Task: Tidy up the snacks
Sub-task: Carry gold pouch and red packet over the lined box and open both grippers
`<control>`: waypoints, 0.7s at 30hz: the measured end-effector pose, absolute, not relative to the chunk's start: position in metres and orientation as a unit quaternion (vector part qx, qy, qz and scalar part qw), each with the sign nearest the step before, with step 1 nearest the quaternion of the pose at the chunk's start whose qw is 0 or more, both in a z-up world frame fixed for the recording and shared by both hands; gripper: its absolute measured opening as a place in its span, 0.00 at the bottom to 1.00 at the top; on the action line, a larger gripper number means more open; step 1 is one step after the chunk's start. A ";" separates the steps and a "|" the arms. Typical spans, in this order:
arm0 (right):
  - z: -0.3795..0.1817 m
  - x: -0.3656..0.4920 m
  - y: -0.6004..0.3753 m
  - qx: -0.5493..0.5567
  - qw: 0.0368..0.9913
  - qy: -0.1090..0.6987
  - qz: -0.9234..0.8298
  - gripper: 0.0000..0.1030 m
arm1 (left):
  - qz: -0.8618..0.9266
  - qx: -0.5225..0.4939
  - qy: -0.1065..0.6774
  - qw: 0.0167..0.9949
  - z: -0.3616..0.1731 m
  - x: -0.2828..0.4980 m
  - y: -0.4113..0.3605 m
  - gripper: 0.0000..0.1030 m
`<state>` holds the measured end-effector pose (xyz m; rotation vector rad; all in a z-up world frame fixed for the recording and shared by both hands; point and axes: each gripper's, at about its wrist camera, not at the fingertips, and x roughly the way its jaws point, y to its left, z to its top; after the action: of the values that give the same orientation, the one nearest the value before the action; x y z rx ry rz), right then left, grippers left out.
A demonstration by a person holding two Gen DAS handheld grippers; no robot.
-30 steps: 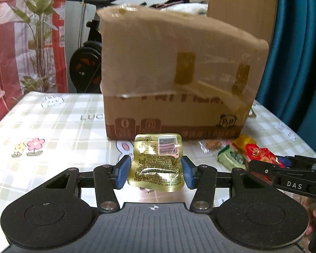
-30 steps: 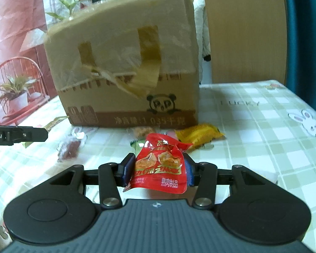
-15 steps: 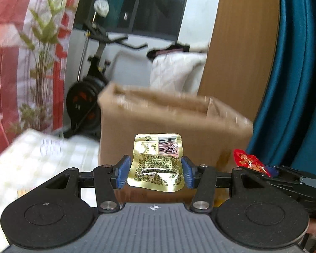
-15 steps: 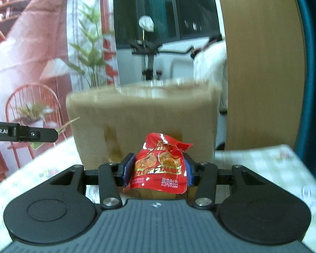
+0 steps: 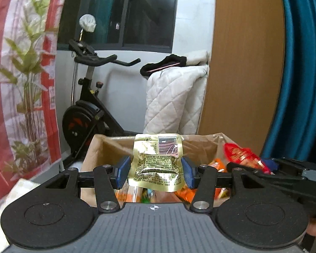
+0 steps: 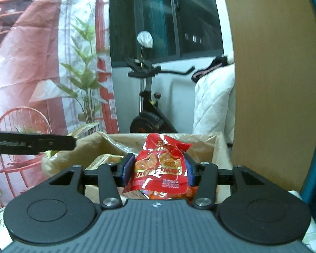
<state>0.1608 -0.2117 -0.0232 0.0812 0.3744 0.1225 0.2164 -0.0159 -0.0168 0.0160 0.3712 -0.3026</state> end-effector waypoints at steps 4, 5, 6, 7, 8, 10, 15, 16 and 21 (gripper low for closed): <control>-0.031 0.182 -0.205 0.043 0.972 0.218 0.076 0.54 | -0.140 0.049 0.211 0.966 -0.023 0.237 -0.029 0.59; -0.033 0.184 -0.204 0.044 0.970 0.228 0.075 0.56 | -0.136 0.048 0.222 0.964 -0.024 0.239 -0.027 0.62; -0.033 0.185 -0.203 0.045 0.969 0.233 0.071 0.63 | -0.132 0.043 0.232 0.963 -0.025 0.241 -0.024 0.64; -0.034 0.183 -0.203 0.046 0.968 0.235 0.070 0.67 | -0.134 0.037 0.233 0.963 -0.025 0.240 -0.019 0.66; -0.034 0.179 -0.205 0.046 0.969 0.233 0.070 0.71 | -0.137 0.033 0.231 0.963 -0.026 0.237 -0.014 0.66; -0.032 0.174 -0.207 0.046 0.969 0.231 0.071 0.71 | -0.136 0.032 0.236 0.962 -0.026 0.232 -0.005 0.66; -0.023 0.160 -0.215 0.058 0.969 0.230 0.074 0.71 | -0.136 0.015 0.245 0.960 -0.017 0.214 0.018 0.66; -0.022 0.156 -0.216 0.058 0.969 0.229 0.075 0.71 | -0.134 0.015 0.246 0.960 -0.015 0.208 0.020 0.66; -0.013 0.137 -0.217 0.065 0.968 0.231 0.079 0.71 | -0.131 -0.011 0.242 0.961 -0.006 0.179 0.049 0.66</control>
<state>0.1372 -0.2172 -0.0126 0.1322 0.4670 0.1599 0.1789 0.0492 -0.0058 -0.0230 0.4906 -0.2660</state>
